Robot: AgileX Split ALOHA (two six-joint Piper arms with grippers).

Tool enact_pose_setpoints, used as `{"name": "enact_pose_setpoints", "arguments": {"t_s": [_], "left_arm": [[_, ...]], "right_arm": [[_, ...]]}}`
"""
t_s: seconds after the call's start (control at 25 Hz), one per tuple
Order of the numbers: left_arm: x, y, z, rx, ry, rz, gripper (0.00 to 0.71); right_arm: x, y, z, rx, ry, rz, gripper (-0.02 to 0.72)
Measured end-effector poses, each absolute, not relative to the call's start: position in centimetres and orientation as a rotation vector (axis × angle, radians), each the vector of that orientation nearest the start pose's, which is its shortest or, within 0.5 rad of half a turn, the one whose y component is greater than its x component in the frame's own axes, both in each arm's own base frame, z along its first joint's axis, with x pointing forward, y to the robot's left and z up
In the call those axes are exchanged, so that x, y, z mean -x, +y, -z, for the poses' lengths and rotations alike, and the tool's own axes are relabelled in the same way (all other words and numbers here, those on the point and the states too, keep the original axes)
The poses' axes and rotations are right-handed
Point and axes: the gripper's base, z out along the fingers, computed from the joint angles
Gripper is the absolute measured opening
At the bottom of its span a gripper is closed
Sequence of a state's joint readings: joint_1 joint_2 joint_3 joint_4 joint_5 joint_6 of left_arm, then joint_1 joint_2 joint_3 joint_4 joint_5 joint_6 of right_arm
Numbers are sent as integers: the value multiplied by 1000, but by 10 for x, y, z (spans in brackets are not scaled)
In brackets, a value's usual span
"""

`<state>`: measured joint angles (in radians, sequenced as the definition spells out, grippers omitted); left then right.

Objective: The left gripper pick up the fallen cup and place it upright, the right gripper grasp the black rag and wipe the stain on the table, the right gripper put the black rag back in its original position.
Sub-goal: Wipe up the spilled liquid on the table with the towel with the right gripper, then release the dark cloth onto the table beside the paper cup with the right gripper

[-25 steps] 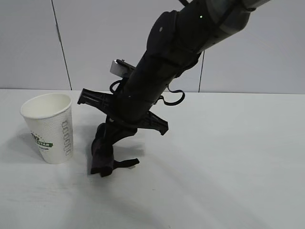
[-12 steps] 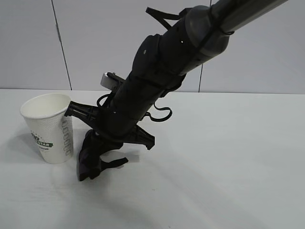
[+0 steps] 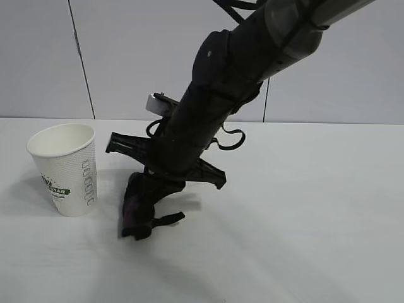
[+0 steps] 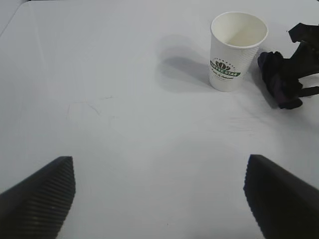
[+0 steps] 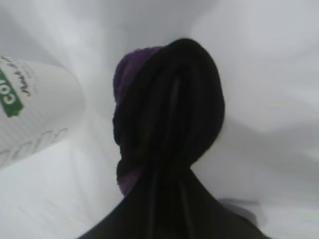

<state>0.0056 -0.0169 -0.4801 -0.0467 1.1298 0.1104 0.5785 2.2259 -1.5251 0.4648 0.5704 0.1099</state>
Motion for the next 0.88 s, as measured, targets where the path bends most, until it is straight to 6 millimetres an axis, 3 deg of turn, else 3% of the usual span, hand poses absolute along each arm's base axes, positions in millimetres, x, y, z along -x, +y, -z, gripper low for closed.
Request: {"name": "enact_pose_setpoints", "arguments": {"t_s": [0.28, 0.68, 0.88], "left_arm": [[8, -4, -266, -115, 2112, -13, 659], [8, -4, -266, -115, 2112, -13, 659], [8, -4, -266, -115, 2112, -13, 659]], "right_arm": [[-383, 230, -118, 194, 2920, -492, 32], [-395, 162, -157, 215, 2953, -173, 32], [-393, 144, -159, 222, 3020, -73, 32]]}}
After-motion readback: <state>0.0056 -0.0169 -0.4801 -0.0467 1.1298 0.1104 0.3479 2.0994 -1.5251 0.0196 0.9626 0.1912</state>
